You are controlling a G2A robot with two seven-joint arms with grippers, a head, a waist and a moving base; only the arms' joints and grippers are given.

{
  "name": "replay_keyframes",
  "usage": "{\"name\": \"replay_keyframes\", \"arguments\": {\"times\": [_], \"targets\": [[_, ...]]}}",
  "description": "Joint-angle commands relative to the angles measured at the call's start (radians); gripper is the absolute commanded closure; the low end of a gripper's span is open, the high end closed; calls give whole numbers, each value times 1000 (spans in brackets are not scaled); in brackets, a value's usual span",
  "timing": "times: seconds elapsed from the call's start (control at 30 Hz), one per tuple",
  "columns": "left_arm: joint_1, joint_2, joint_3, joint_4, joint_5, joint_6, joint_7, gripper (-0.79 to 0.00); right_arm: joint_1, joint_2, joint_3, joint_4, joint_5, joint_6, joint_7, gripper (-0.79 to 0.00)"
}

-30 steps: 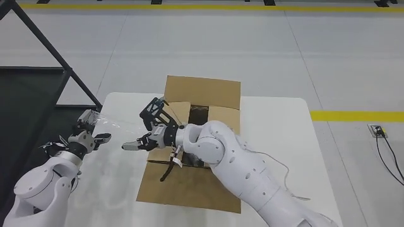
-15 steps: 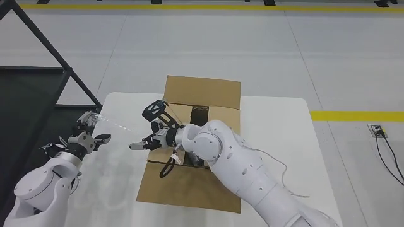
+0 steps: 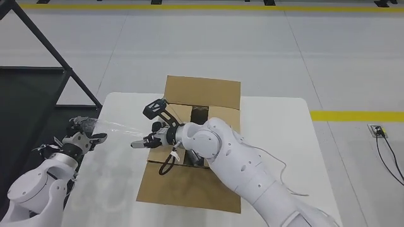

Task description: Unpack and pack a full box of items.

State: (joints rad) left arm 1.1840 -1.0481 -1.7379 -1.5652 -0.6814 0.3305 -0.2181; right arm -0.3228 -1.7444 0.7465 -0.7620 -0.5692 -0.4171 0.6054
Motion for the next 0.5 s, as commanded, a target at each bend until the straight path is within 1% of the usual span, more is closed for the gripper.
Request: {"name": "replay_keyframes", "arguments": {"times": [0.0,0.47], "targets": [[3,0,-5,-2,-1,-1,1,-785,0,-1,2,2,1,-1,2,-785],[29,-1,-41,-23,-17,-12,11,-785,-2,-7,13,2,-8,-4,4,-785]]}}
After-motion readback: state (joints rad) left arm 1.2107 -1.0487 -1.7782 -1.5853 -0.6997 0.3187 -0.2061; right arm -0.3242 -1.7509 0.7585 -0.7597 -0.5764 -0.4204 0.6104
